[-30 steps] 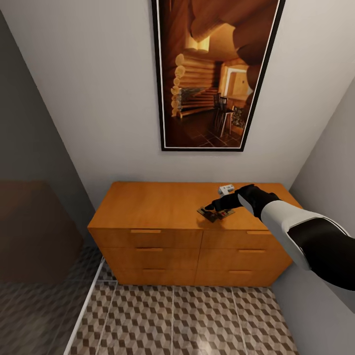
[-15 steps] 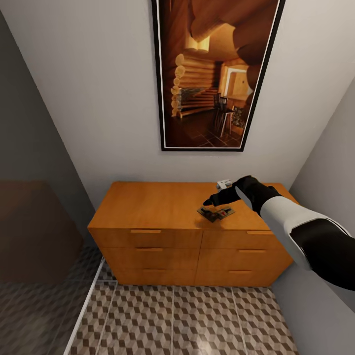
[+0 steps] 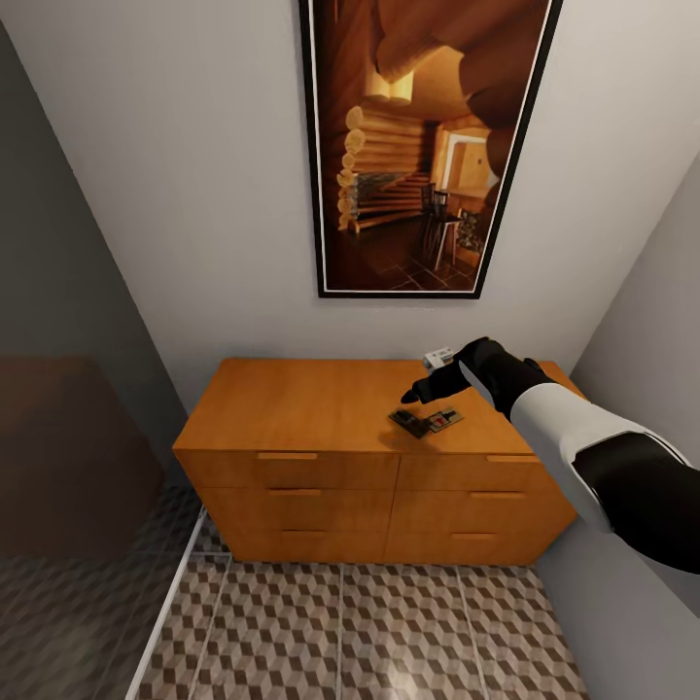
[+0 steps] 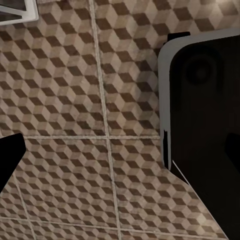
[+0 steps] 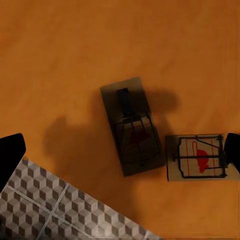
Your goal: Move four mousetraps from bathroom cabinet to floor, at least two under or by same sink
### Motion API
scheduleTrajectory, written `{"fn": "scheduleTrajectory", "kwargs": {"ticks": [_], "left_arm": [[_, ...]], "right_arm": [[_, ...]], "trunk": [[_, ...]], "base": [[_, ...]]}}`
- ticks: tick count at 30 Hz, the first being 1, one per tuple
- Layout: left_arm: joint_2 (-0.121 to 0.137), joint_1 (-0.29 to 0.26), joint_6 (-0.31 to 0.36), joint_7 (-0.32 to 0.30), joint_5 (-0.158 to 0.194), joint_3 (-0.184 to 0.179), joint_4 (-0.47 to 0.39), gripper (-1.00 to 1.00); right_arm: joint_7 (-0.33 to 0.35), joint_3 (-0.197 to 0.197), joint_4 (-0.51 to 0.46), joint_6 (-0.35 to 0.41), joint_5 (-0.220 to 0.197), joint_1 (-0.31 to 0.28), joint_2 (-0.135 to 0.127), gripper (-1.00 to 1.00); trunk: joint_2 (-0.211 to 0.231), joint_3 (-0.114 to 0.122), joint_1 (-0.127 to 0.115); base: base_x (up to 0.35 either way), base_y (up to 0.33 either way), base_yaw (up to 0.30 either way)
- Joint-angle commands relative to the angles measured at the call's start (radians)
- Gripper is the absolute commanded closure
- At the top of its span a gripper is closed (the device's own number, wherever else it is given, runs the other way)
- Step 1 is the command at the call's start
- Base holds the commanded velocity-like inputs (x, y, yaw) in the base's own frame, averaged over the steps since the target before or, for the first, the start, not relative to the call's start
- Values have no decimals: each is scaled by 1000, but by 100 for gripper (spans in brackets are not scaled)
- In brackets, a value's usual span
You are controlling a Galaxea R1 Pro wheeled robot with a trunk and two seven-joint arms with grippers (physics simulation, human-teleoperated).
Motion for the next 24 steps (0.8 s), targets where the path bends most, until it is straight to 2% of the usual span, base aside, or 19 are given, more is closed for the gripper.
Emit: {"fn": "scheduleTrajectory", "kwargs": {"ticks": [1,17,24], "left_arm": [[-1,-1,-5,0,7,-8,3,-100],[-1,-1,-5,0,7,-8,3,-100],[-7,-1,-5,0,7,-8,3,-100]], "right_arm": [[1,7,-2,9,-5,-1,-1,-100],[2,8,-9,79,-1,-1,4,-100],[3,9,-76,134,4,-1,0,-100]], "trunk": [[-2,-2,1],[-2,-2,1],[-2,-2,1]], "base": [[0,0,0],[0,0,0],[0,0,0]]}}
